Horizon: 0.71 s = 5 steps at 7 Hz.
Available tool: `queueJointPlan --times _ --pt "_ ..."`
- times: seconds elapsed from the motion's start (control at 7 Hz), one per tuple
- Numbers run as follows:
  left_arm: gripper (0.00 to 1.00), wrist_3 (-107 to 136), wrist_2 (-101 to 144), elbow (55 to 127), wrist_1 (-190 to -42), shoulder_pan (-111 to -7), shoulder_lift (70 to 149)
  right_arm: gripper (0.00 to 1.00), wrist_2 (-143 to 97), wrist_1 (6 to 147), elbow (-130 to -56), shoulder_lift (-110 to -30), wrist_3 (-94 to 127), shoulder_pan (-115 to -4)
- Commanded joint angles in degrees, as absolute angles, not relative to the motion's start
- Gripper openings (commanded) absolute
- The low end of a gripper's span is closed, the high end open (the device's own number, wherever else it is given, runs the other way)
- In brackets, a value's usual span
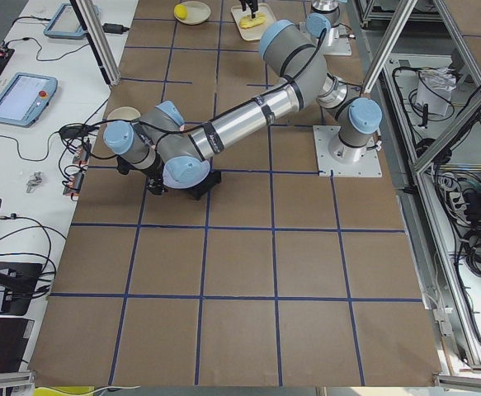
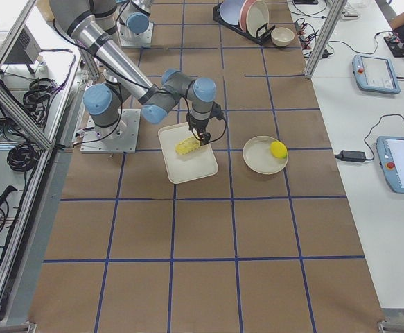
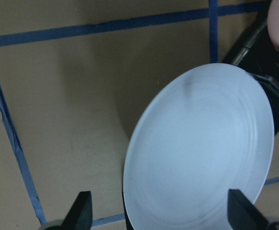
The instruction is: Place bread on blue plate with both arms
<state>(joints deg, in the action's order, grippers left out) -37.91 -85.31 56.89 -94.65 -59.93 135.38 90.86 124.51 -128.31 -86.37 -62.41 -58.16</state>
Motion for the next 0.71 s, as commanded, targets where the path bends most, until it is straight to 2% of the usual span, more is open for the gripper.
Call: queueJointPlan --times 0.0,0.14,0.29,0.43,0.57 --pt "0.78 -37.89 -83.67 55.64 -98.68 -59.15 138.07 0.95 90.36 126.19 -131.21 -86.22 -62.75 -55.46" --pt "0.56 -37.88 -83.67 55.72 -99.22 -58.98 138.25 0.64 86.35 129.43 -132.09 -86.13 -65.89 -55.46" --pt "0.34 -37.88 -83.67 55.64 -99.84 -59.15 138.25 0.42 86.48 129.72 -132.19 -85.61 -67.31 -55.37" --pt "0.28 -37.79 -82.45 55.63 -100.02 -59.15 138.16 0.18 86.75 129.73 -132.19 -85.43 -66.54 -55.46" --pt "0.19 -37.79 -80.79 55.55 -100.11 -58.98 137.82 0.1 87.53 128.77 -131.75 -85.95 -64.18 -55.46"
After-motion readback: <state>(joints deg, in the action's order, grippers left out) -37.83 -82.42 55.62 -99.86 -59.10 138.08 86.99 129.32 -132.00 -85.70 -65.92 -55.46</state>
